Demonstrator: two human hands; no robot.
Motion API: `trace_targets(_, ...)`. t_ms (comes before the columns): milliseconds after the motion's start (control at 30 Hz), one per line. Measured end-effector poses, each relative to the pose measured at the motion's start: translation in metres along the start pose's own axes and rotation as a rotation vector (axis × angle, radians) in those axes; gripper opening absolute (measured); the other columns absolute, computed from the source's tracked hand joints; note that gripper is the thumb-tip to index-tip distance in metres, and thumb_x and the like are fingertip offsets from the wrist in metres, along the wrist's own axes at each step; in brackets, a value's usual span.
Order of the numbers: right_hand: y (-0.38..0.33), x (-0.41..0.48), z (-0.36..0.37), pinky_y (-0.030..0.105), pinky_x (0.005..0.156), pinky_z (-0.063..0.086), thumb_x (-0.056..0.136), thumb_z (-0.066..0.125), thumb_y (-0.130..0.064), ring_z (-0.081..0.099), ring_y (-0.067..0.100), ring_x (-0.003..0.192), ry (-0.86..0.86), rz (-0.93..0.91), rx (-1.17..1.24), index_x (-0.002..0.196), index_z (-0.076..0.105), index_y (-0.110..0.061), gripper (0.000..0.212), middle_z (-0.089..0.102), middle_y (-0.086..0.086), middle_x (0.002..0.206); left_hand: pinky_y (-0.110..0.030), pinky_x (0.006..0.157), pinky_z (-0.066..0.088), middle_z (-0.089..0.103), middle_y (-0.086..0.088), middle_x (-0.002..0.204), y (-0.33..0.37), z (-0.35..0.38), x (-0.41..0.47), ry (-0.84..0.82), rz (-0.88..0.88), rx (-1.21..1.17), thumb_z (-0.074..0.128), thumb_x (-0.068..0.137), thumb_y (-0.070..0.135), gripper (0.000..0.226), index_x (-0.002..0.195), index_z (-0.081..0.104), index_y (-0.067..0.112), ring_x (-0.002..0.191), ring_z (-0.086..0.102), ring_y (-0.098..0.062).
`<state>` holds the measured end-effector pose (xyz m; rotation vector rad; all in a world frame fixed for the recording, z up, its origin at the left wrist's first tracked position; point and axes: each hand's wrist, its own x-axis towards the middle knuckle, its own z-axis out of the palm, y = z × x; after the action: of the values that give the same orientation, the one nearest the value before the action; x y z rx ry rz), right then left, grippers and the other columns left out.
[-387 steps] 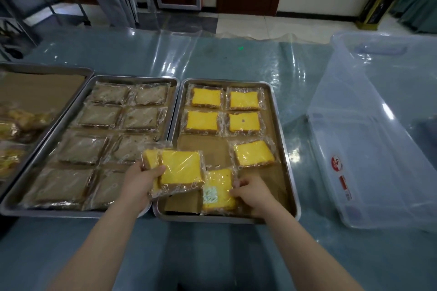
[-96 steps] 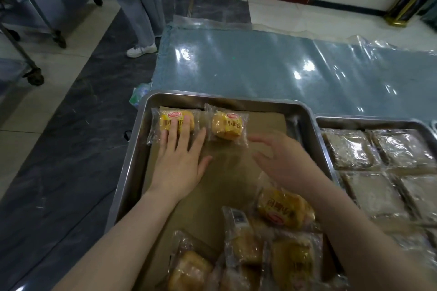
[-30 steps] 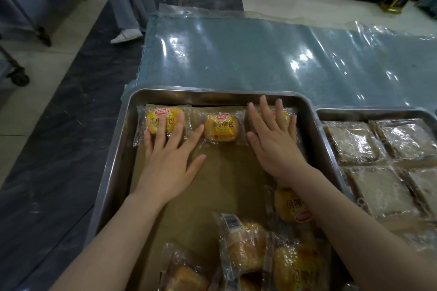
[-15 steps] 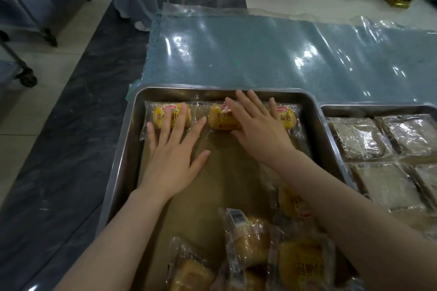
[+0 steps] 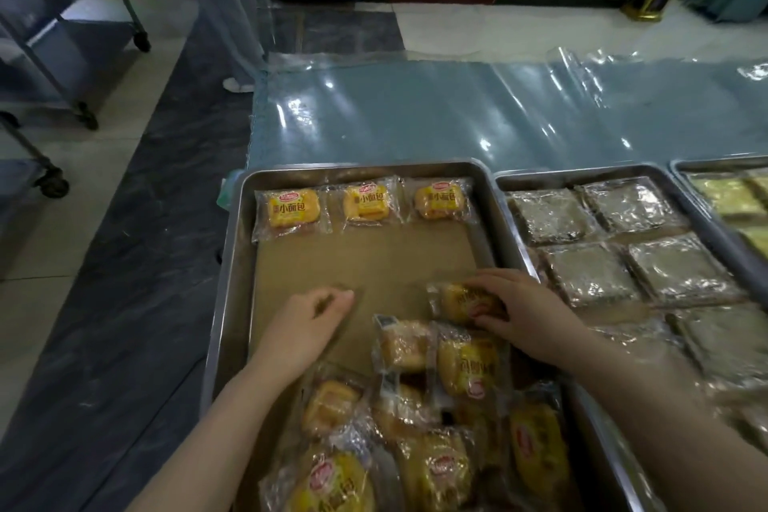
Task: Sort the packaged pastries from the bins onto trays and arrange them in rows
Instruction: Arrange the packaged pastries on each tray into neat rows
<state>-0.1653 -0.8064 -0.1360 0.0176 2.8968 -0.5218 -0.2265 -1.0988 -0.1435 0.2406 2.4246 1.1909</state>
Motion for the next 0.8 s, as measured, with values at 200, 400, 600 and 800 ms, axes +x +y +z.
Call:
trace_targets(200,-0.014,0.015,0.011,0.037,0.107,0.034,0.086,0.066,-0.032,0.037,0.020,0.130,0.082,0.069,0.015,0.137,0.046,-0.027,0.055,0.043,-0.003,0.141,-0.026,0.065,0.049,0.065,0.002,0.064,0.022,0.015,-0.012,-0.332,-0.148,0.023,0.032,0.078,0.074,0.064,0.065,0.065,0.021,0.058,0.061,-0.014)
trace_targets(400,-0.012,0.012,0.018,0.035,0.096,0.042,0.089,0.058,-0.045,0.047,0.022,0.118,0.124,0.115,-0.027,0.134,0.046,-0.027,0.050,0.050,0.000,0.130,-0.024,0.057,0.043,0.066,0.006,0.068,0.024,0.020,-0.004,-0.245,-0.119,-0.072,0.064,0.085,0.038,0.019,0.078,0.067,0.020,0.059,0.059,-0.011)
trace_targets(600,-0.011,0.002,0.018,0.024,0.057,0.043,0.088,0.048,-0.060,0.058,0.008,0.073,0.080,0.138,-0.004,0.125,0.041,-0.034,0.046,0.062,-0.012,0.087,-0.029,0.070,0.050,0.068,0.003,0.086,0.005,0.003,-0.002,0.162,-0.189,-0.299,0.066,0.085,0.020,0.003,0.084,0.063,0.020,0.081,0.064,-0.013)
trace_targets(800,-0.019,0.015,0.025,0.030,0.095,0.040,0.084,0.063,-0.037,0.041,0.019,0.122,0.196,-0.025,-0.038,0.125,0.046,-0.032,0.045,0.044,-0.004,0.129,-0.016,0.061,0.037,0.057,0.019,0.085,-0.011,-0.021,-0.001,0.463,-0.066,-0.090,0.068,0.084,0.023,0.021,0.098,0.056,0.034,0.078,0.051,0.005)
